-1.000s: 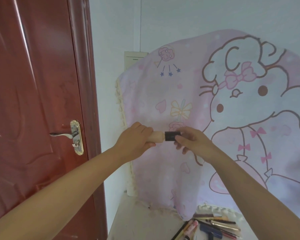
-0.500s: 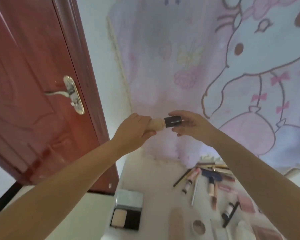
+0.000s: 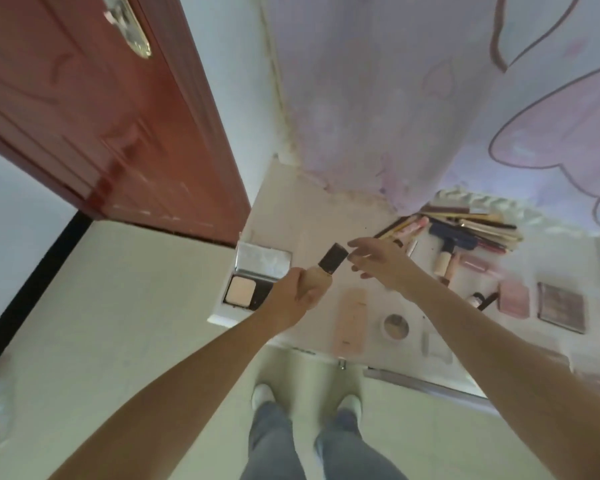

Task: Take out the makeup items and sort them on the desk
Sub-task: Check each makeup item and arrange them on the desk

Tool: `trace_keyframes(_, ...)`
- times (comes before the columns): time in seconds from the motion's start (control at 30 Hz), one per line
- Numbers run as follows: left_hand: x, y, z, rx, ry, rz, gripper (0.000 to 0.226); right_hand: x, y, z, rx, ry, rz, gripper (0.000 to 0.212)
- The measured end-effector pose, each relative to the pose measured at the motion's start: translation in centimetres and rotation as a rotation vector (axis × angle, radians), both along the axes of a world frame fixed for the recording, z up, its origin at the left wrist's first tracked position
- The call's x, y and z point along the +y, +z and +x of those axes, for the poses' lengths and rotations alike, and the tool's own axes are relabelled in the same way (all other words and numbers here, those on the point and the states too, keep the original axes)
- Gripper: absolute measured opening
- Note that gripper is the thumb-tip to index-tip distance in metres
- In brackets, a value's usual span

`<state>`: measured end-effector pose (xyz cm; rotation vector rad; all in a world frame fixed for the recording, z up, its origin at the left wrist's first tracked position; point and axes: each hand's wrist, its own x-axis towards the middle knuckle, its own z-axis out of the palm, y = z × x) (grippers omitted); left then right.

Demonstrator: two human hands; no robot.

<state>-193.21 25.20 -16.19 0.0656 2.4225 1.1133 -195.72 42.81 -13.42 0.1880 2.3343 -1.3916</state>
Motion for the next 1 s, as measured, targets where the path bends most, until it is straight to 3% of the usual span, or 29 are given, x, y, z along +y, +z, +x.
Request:
trace_keyframes(0.17, 0.7, -3.0, 1.5, 0.005, 0.097, 0.027, 0.034, -0.4, -1.5, -0.2, 0.065, 0.171, 0.110, 0.026)
trace_keyframes(0.47, 1.2, -4.4, 2.5, 0.084, 0.193, 0.160, 0.037, 0.4, -3.2, -0.1, 0.146, 0.259, 0.242, 0.029)
trace_keyframes(0.67, 0.8, -5.1, 1.9, 0.065, 0.190, 0.192, 0.039, 2.0, -6.1, 0.0, 0.104, 0.461, 0.542, 0.038)
trace_keyframes(1.0, -0.8, -3.6, -0.9, -0.096, -0.005, 0.120, 0.042, 2.5, -6.4, 0.5, 0.088, 0.546, 0.534, 0.032)
